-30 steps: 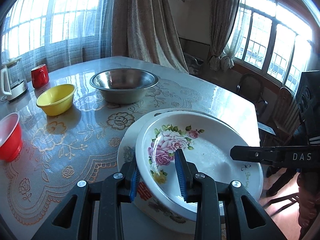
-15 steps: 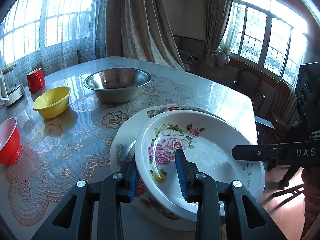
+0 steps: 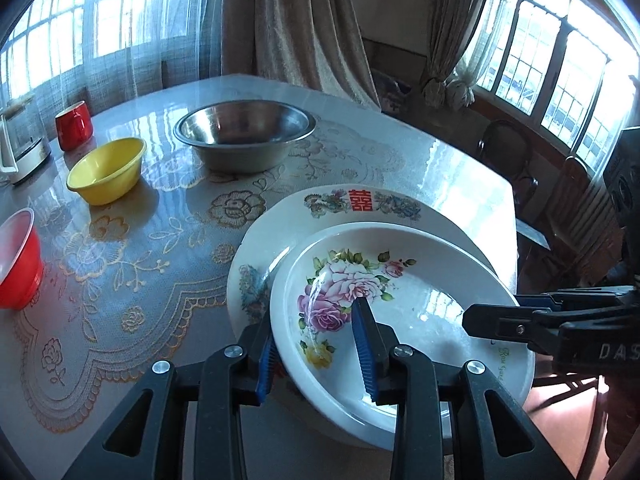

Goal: Organize plates and bowls

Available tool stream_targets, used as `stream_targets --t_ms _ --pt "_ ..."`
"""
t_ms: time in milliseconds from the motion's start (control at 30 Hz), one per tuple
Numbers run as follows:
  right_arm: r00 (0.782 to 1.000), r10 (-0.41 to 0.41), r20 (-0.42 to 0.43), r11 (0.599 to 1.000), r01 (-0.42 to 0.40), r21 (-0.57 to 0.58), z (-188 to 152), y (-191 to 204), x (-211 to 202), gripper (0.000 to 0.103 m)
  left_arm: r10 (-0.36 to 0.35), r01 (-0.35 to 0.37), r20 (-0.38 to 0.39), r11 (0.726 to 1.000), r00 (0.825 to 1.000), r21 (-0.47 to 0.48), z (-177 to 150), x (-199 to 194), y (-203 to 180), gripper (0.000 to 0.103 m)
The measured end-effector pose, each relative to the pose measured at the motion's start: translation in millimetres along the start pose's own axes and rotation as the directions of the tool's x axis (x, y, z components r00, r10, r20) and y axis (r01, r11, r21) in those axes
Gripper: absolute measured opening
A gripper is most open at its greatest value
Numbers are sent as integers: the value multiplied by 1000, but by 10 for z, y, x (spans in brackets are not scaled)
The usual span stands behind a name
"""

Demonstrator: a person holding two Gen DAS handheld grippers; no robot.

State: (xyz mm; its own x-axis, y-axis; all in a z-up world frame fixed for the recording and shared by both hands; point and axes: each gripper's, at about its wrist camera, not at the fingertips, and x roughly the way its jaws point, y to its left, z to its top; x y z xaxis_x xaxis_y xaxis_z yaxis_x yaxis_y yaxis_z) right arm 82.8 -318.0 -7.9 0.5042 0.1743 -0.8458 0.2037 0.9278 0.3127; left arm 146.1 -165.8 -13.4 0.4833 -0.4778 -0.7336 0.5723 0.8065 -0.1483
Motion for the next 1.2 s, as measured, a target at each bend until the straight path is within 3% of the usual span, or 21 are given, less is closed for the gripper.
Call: stream_targets --t_ms 267,633,833,1033,1200 --pt "998 32 -61 998 -34 -44 19 48 60 38 71 -67 -115 997 991 38 134 -8 -21 36" --pt "999 12 -49 991 -18 -131 100 2 82 33 188 -181 -128 981 974 70 181 78 -157 38" --pt "998 -58 2 982 57 -179 235 -86 37 29 253 -226 -120 953 960 202 74 225 -436 35" --pt "997 -67 30 972 72 -225 272 -115 25 29 270 -247 -108 951 957 186 88 253 -428 35" --pt "992 -101 76 950 119 -289 243 -76 56 20 290 -271 -85 945 953 185 90 231 -415 35"
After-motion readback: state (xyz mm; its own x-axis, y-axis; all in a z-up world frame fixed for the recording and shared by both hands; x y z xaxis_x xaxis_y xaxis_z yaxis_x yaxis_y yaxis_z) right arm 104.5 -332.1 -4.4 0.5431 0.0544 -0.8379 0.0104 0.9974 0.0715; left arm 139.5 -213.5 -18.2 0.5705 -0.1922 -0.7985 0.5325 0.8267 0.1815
